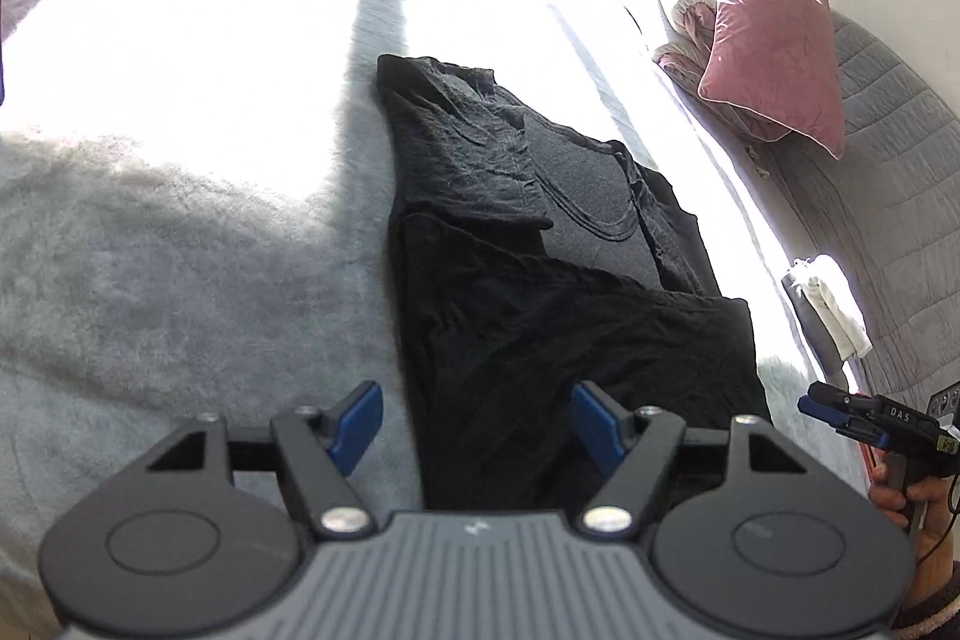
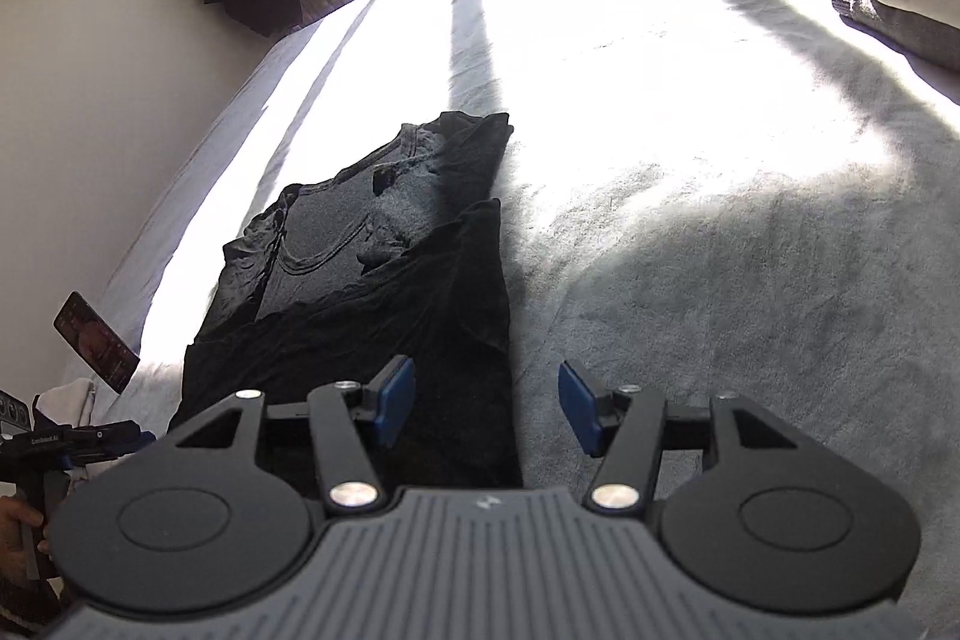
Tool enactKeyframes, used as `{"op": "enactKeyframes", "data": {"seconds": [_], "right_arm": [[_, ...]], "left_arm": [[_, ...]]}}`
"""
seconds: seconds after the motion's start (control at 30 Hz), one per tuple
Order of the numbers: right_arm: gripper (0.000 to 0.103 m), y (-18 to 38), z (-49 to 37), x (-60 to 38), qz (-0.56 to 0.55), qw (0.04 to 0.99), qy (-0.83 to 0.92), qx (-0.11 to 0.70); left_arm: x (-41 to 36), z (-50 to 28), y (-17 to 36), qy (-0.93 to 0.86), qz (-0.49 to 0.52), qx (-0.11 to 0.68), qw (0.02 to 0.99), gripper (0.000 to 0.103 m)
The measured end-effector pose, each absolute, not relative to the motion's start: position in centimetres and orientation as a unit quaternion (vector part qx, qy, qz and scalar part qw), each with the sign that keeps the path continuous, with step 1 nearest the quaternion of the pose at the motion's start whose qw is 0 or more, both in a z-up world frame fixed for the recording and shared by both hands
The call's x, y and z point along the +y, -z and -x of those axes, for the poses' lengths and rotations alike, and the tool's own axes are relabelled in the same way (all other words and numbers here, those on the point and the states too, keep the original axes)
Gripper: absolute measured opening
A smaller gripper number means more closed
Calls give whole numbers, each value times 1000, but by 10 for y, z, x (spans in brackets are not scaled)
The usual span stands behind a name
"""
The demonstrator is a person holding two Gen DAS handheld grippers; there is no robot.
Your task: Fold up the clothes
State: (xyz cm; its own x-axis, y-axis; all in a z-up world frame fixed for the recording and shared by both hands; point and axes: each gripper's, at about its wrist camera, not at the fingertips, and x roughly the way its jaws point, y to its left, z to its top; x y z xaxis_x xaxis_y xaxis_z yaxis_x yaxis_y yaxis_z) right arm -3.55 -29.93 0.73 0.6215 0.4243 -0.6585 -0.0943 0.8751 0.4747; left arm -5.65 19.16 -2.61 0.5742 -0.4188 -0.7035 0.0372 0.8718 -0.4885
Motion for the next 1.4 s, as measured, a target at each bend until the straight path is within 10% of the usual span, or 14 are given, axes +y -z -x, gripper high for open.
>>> {"op": "enactKeyframes", "data": {"seconds": [0.47, 0.67, 0.83, 1.2, 1.4], "right_arm": [[58, 30, -10, -259, -163, 920, -139, 329], [25, 32, -4, -243, -115, 939, -128, 296], [5, 30, 13, -235, -75, 961, -111, 241], [2, 20, 21, -245, -78, 972, -96, 198], [38, 30, 4, -240, -108, 955, -106, 256]], "left_arm": [[167, 38, 48, 51, 151, 337, 928, 44], [163, 40, 47, 48, 137, 320, 936, 4], [155, 59, 38, 43, 99, 262, 959, 3], [151, 64, 34, 33, 78, 250, 965, 4], [164, 54, 39, 39, 127, 275, 952, 34]]}}
